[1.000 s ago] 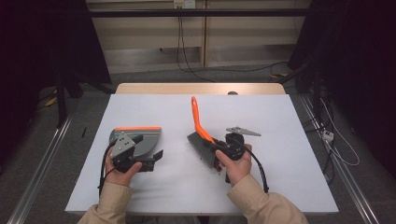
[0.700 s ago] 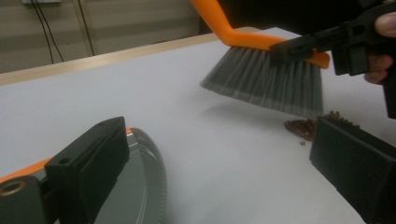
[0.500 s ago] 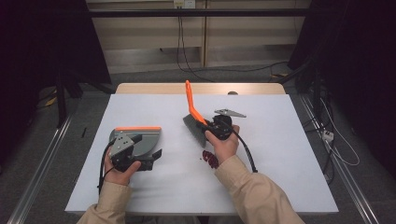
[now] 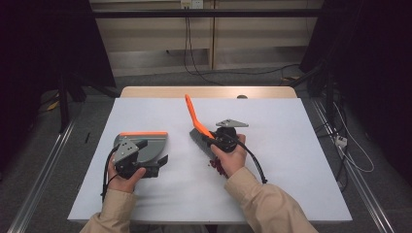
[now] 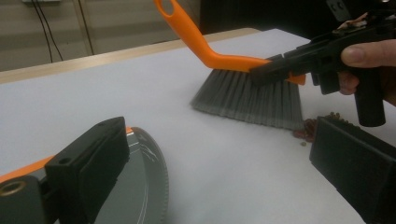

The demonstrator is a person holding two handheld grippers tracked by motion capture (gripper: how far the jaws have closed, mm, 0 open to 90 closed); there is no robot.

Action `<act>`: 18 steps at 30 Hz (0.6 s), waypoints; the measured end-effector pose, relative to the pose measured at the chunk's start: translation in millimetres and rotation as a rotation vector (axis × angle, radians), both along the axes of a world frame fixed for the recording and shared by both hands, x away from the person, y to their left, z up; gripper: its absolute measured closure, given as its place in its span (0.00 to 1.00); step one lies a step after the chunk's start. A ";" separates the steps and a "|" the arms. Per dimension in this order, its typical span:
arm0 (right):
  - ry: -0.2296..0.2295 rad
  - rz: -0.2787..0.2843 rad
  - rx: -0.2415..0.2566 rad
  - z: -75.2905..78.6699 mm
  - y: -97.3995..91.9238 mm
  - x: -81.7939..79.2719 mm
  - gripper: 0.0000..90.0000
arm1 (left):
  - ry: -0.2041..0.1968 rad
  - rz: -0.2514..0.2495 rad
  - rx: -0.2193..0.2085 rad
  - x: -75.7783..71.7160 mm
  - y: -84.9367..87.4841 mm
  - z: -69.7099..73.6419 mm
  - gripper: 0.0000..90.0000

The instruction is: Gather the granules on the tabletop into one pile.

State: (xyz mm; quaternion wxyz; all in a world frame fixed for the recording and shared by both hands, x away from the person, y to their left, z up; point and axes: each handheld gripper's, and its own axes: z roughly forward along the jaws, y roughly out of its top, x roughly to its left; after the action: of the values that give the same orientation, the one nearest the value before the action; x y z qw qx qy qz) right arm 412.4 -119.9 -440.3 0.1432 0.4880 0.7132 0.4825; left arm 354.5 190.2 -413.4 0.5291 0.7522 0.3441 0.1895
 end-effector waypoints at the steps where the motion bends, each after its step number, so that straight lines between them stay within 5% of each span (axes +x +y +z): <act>1: 0.005 -0.003 0.006 0.3 -2.6 -2.3 0.79 | 0.000 -0.001 0.001 0.0 -0.2 0.0 0.05; 11: 0.002 0.003 0.061 8.3 -14.5 -15.8 0.79 | 0.000 -0.002 0.004 -0.5 -1.4 0.1 0.05; 18: -0.028 0.017 0.097 18.4 -2.5 -14.2 0.79 | 0.000 -0.002 0.001 0.0 -1.0 0.0 0.05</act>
State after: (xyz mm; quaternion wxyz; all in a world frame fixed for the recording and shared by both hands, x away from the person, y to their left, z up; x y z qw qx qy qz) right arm 398.2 -122.3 -422.0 0.1252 0.4815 0.6909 0.5246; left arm 354.5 189.2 -413.4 0.5286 0.7529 0.3434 0.1892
